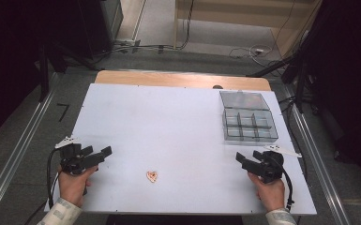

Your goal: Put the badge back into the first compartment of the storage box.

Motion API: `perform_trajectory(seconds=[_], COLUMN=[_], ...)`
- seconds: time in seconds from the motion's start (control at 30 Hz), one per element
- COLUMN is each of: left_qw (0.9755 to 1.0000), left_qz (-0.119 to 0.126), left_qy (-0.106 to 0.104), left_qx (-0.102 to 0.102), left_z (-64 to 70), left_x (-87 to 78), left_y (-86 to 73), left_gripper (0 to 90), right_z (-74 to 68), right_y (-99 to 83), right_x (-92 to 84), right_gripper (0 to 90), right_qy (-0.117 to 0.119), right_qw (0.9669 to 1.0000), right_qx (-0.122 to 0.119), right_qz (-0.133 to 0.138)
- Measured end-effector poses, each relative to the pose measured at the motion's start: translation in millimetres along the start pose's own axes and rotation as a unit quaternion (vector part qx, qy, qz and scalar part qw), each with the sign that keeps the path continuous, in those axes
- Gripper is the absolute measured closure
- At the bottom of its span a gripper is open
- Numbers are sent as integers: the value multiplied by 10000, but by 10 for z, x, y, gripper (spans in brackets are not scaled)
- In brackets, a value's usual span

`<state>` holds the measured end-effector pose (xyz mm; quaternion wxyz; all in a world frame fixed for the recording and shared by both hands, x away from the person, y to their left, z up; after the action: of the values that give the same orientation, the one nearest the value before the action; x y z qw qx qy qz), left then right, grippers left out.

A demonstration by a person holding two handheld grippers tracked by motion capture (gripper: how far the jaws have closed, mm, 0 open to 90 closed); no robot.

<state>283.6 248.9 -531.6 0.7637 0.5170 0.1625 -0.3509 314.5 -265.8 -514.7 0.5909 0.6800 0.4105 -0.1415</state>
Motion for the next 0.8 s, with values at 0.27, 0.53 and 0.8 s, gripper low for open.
perform_trajectory(seconds=[0.27, 0.53, 0.8], left_qw=[10000, 10000, 10000], left_qz=[-18, -28, -47], left_qy=[-9, -32, -17], left_qx=[18, 19, 22], left_z=[3, 5, 7], left_x=[7, 8, 14], left_y=[-5, -7, -9], left_gripper=[134, 134, 134], right_z=[-143, -289, -436], right_y=[1, -10, -26], right_x=[24, 71, 133], right_gripper=[201, 200, 198], right_qy=[173, 261, 329], right_qw=[9998, 9993, 9983], right_qx=[-92, -260, -443], right_qz=[-24, -90, -202])
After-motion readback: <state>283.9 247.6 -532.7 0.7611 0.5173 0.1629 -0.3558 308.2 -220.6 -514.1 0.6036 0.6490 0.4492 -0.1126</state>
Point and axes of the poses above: each handheld gripper's, and its own axes: x roughly forward along the jaws, y roughly out of its top, z roughly to its right, the point moved 6 cm from there along x, roughly forward along the jaws, and after that the axes turned 3 degrees about -z, right-handed, at the moved point
